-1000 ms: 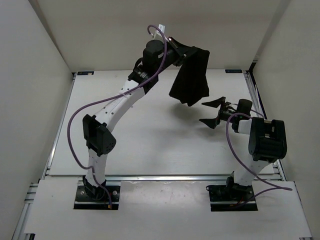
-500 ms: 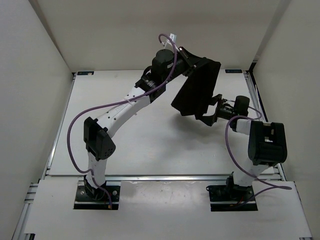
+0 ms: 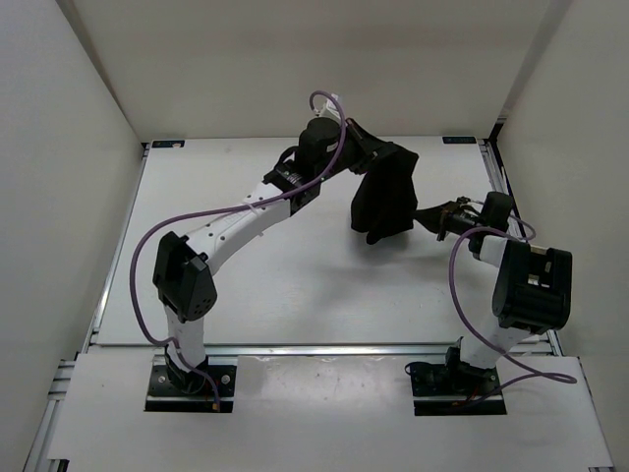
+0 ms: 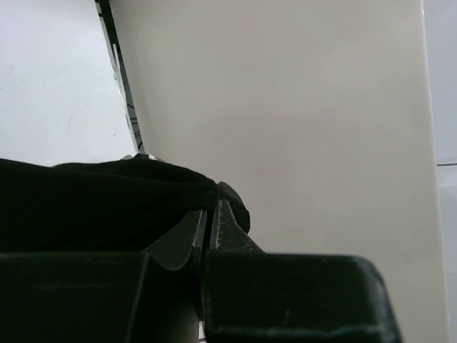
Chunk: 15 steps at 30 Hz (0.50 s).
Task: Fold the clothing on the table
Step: Flatten the skirt out
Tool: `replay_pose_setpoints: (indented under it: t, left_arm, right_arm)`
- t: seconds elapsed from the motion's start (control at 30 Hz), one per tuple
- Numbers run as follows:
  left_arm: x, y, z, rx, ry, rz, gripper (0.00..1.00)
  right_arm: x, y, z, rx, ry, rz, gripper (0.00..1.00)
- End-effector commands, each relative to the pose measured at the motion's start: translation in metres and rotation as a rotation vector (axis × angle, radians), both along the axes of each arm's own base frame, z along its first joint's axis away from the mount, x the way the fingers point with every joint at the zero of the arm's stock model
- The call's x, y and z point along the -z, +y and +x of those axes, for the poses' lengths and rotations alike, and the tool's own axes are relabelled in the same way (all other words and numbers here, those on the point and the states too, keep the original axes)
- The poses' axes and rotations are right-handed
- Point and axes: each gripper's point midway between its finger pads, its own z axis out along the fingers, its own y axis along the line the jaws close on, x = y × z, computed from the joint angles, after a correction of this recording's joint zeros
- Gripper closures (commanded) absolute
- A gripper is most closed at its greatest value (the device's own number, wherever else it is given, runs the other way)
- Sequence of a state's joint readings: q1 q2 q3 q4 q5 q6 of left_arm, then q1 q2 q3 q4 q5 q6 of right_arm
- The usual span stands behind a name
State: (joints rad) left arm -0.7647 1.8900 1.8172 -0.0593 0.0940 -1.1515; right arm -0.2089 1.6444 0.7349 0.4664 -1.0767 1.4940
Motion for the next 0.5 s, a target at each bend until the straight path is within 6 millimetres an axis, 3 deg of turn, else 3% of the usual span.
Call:
replay_pose_setpoints:
  t: [0.0, 0.2, 0.23, 0.27, 0.33, 0.47]
  left_arm:
    - [-0.072, 0.028, -0.02, -0.016, -0.111, -0.106, 1.0]
    - [-0.071, 0.041, -0.014, -0.058, -0.124, -0.115, 1.0]
    - [-0.074, 0.043, -0.014, -0.069, -0.131, -0.119, 1.0]
    - [-0.072, 0.041, -0.013, -0.066, -0.133, -0.111, 1.0]
    - [-0.076, 0.039, -0.01, -0.081, -0.146, -0.109, 1.0]
    - [-0.089, 0.03, -0.005, -0.077, -0.16, -0.124, 1.0]
  right_arm:
    - [-0.025, -0.005, 0.0, -0.024, -0.11, -0.026, 1.0]
    - [-0.033, -0.004, -0.003, -0.078, -0.151, -0.012, 1.0]
    - [-0.034, 0.002, -0.006, -0.105, -0.154, -0.001, 0.63]
    - [-0.035, 0.01, -0.012, -0.135, -0.152, 0.015, 0.05]
    - [-0.035, 0.02, -0.018, -0.16, -0.145, 0.027, 0.0]
    - [-0.039, 0.042, -0.021, -0.202, -0.164, 0.027, 0.01]
